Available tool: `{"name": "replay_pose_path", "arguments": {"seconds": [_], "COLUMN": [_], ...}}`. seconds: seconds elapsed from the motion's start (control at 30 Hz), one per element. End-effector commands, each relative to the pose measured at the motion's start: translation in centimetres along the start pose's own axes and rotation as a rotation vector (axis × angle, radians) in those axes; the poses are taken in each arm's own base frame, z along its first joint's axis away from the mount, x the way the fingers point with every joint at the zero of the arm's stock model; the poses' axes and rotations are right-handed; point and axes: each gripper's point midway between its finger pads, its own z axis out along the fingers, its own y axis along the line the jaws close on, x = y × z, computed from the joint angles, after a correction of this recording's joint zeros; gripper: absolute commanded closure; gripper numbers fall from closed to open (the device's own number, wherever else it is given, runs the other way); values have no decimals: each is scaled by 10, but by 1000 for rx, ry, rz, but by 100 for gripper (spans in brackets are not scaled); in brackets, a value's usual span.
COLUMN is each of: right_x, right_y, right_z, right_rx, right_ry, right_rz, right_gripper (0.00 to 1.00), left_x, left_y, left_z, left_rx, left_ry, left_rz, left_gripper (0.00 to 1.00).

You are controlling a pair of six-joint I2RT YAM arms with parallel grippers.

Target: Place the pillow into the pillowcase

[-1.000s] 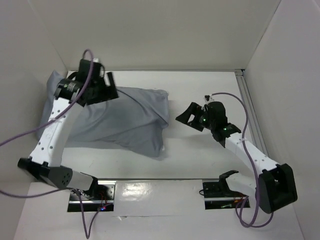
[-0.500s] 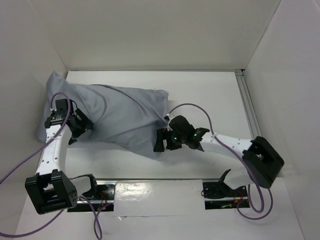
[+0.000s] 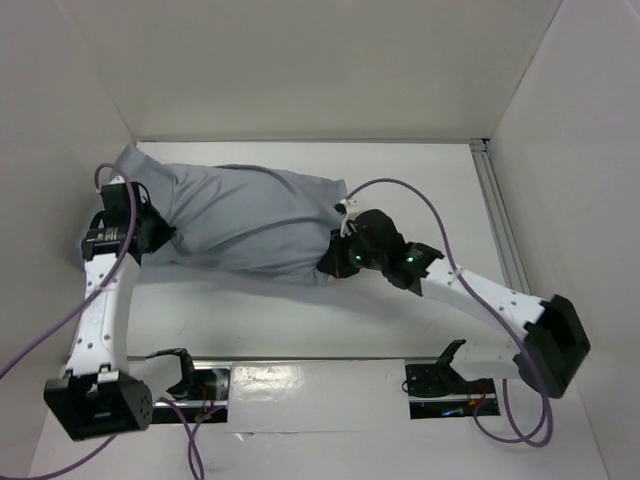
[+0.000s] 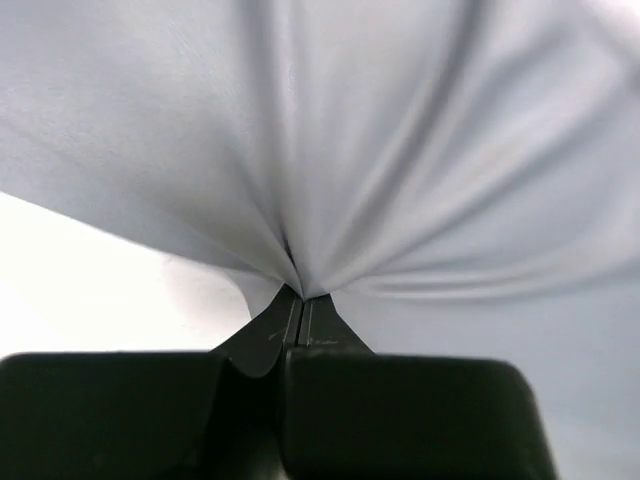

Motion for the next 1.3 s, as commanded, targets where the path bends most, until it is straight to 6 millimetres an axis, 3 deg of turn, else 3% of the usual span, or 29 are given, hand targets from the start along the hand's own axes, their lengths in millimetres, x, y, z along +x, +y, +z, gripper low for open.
{"name": "replay_pose_path", "arguments": {"seconds": [0.0, 0.03, 0.1, 0.13, 0.17, 0.2, 0.27, 0.3, 0.4, 0.53, 0.57, 0.63, 0.67, 0.7, 0.73, 0.77, 0.8, 0.83, 0.87, 0.93, 0.97, 1.03, 1.07, 1.13, 1.17, 1.2, 1.27], "right_x": [-19, -16, -20, -19, -23, -35, -46, -50, -62, -89, -95, -117, -122, -135, -155, -155, -160, -176, -176, -175, -175, -176, -158, -149, -130, -122, -114], "right_y": [24, 26, 33, 34, 38, 49, 63, 68, 73, 49, 29, 12, -16, -30, -68, -96, -117, -152, -165, -176, -190, -186, -201, -193, -205, -203, -187], "right_z": [-59, -74, -99, -124, -138, -156, -194, -204, -221, -192, -165, -143, -116, -104, -106, -86, -86, -97, -98, -101, -112, -124, -127, -134, -132, -131, -129], "right_rx": [-34, -21, -23, -9, -7, -26, -55, -65, -44, 145, 260, 355, 483, 517, 603, 631, 645, 670, 658, 585, 585, 517, 524, 437, 429, 396, 298], "right_ry": [-36, -11, -36, -51, -73, -119, -178, -190, -215, -229, -204, -226, -203, -216, -246, -197, -188, -239, -248, -282, -311, -349, -339, -355, -348, -351, -359], "right_rz": [-69, -48, -11, 2, 19, 54, 92, 109, 176, 194, 186, 120, 102, 95, 127, 171, 217, 288, 316, 352, 394, 400, 462, 495, 543, 568, 564], "right_gripper": [100, 100, 100, 100, 100, 100, 100, 100, 100, 100, 100, 100, 100, 95, 82, 29, 17, 12, 7, 4, 4, 2, 2, 6, 13, 20, 39], "left_x": [-28, -31, -34, -44, -47, -38, -42, -41, -51, -65, -60, -70, -64, -78, -78, -76, -81, -80, -79, -69, -72, -48, -36, -1, 17, 46, 75], "left_y": [-32, -36, -36, -43, -38, -30, -41, -45, -85, -138, -152, -170, -175, -184, -186, -190, -197, -198, -202, -207, -212, -221, -227, -245, -246, -258, -264], "left_z": [-66, -91, -116, -142, -154, -163, -183, -190, -197, -128, -81, -52, -14, -12, -5, -3, -8, -12, -22, -40, -65, -80, -89, -110, -110, -119, -117], "left_rx": [143, 174, 191, 229, 199, 164, 199, 226, 381, 388, 340, 311, 252, 250, 220, 215, 219, 216, 236, 244, 297, 352, 394, 474, 470, 503, 486], "left_ry": [-157, -194, -231, -276, -295, -262, -284, -291, -286, -167, -84, -71, -21, -45, -38, -19, -31, -37, -49, -85, -132, -119, -100, -60, -33, 0, 22], "left_rz": [46, 50, 63, 75, 74, 73, 73, 83, 107, 221, 237, 272, 303, 318, 338, 361, 365, 383, 389, 433, 431, 472, 492, 539, 565, 605, 650], "left_gripper": [100, 100, 100, 100, 100, 100, 100, 100, 100, 100, 100, 100, 83, 67, 58, 50, 43, 34, 29, 24, 25, 29, 31, 37, 37, 37, 36]}}
